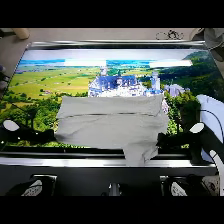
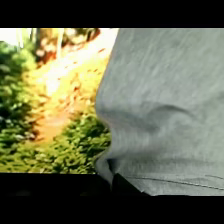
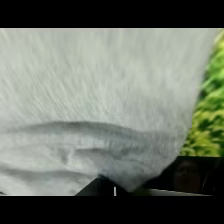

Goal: Fold the shirts.

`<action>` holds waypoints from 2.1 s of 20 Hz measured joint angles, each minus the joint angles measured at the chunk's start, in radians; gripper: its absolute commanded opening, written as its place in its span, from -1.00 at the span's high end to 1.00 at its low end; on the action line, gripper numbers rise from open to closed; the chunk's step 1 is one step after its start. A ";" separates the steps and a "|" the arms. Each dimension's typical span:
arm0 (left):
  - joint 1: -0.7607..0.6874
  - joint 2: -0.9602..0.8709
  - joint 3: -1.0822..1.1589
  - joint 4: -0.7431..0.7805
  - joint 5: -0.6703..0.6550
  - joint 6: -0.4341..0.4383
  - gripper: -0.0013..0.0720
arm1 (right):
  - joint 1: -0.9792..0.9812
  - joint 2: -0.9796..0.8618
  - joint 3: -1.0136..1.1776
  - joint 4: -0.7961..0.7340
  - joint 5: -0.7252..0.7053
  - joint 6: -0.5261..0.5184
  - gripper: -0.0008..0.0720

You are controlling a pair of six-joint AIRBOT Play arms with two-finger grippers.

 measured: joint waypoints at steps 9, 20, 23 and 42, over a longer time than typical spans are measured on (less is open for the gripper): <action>-0.053 -0.190 0.460 -0.023 0.076 -0.046 0.90 | 0.010 -0.208 0.549 0.080 -0.126 0.047 0.93; -0.093 -0.693 0.950 -0.039 -0.033 -0.083 -0.98 | 0.065 -0.566 0.806 -0.044 -0.134 0.064 -1.00; -0.089 -0.650 0.984 -0.047 -0.092 -0.071 -0.98 | 0.036 -0.597 0.811 -0.081 -0.031 0.058 -1.00; -0.731 -0.768 0.892 -0.483 0.283 -0.069 0.89 | 0.103 -0.279 0.896 0.167 0.199 0.133 0.92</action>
